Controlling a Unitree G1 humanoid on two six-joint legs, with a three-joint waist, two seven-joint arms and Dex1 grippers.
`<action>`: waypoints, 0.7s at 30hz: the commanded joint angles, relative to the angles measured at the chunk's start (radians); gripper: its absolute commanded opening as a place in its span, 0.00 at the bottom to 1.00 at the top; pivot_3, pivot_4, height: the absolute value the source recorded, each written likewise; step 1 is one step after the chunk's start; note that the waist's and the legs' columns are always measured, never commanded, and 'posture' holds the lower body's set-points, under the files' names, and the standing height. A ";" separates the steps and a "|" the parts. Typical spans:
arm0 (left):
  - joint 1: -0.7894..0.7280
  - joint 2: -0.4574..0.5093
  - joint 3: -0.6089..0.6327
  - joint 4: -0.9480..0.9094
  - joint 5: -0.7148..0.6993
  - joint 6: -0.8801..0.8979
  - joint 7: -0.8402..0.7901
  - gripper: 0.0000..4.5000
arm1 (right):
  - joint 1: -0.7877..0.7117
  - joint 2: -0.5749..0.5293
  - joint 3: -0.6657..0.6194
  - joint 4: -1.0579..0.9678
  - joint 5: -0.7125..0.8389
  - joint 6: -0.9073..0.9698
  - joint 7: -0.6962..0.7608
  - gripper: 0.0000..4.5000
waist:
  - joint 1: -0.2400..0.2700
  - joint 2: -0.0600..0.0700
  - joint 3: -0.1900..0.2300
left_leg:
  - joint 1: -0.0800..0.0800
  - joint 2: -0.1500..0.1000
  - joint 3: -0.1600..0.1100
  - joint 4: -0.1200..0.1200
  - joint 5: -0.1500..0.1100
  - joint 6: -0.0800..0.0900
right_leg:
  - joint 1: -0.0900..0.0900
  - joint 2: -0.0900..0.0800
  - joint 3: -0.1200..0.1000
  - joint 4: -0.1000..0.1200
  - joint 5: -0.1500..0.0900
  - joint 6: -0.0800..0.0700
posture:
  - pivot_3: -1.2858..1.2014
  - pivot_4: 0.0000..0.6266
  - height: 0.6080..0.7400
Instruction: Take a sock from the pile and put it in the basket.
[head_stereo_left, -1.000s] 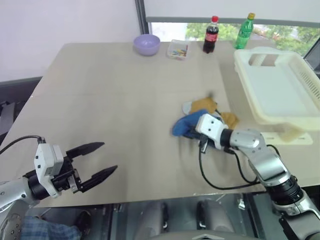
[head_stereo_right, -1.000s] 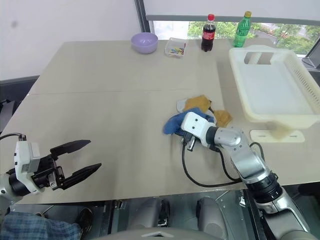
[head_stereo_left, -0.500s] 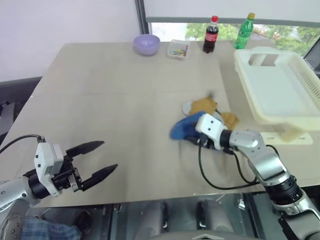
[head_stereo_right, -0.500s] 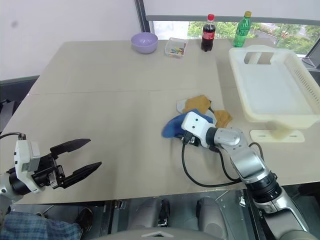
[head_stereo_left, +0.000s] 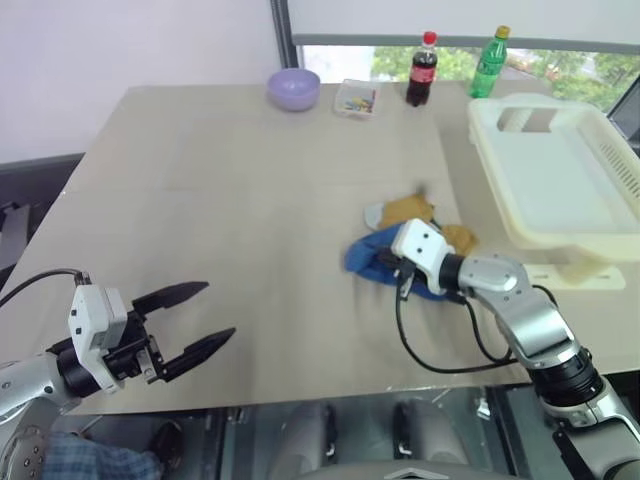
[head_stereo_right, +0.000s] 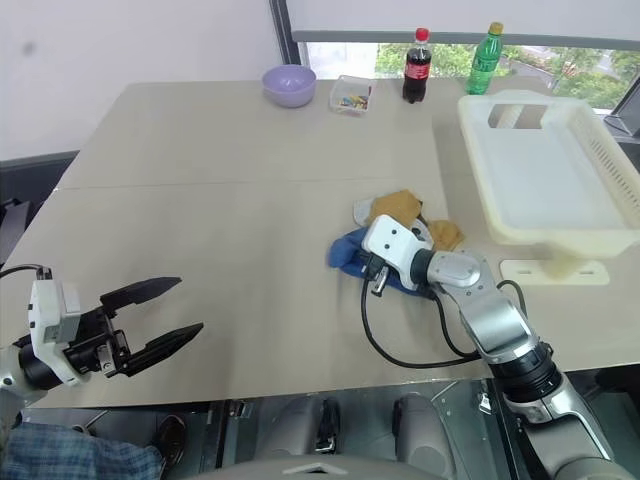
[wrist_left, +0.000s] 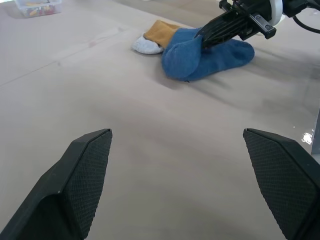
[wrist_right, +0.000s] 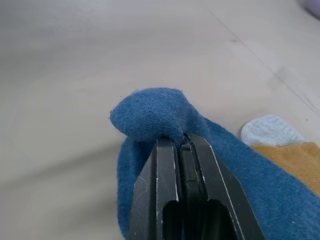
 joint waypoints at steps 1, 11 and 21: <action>-0.006 0.004 -0.001 -0.018 0.003 -0.004 0.002 1.00 | -0.023 0.046 0.049 -0.095 0.107 0.133 0.057 0.01 | -0.001 0.000 0.000 | 0.000 0.000 0.000 0.000 0.000 0.000 | 0.000 0.000 0.000 0.000 0.000 0.000 | 0.52 0.24 1.00; -0.038 0.024 -0.011 0.011 0.004 0.001 -0.022 1.00 | -0.240 0.376 0.206 0.229 0.155 0.316 0.026 0.01 | -0.003 0.000 0.000 | 0.000 0.001 0.000 0.000 0.002 -0.002 | -0.004 0.001 0.001 0.005 0.000 -0.001 | 0.52 0.24 1.00; 0.018 0.015 0.021 -0.021 -0.010 0.006 -0.022 1.00 | -0.205 0.457 0.128 0.141 0.203 0.404 -0.062 0.42 | -0.001 -0.002 -0.001 | -0.012 0.000 -0.002 0.000 0.002 -0.003 | -0.015 0.000 0.000 0.005 0.000 -0.001 | 0.52 0.24 1.00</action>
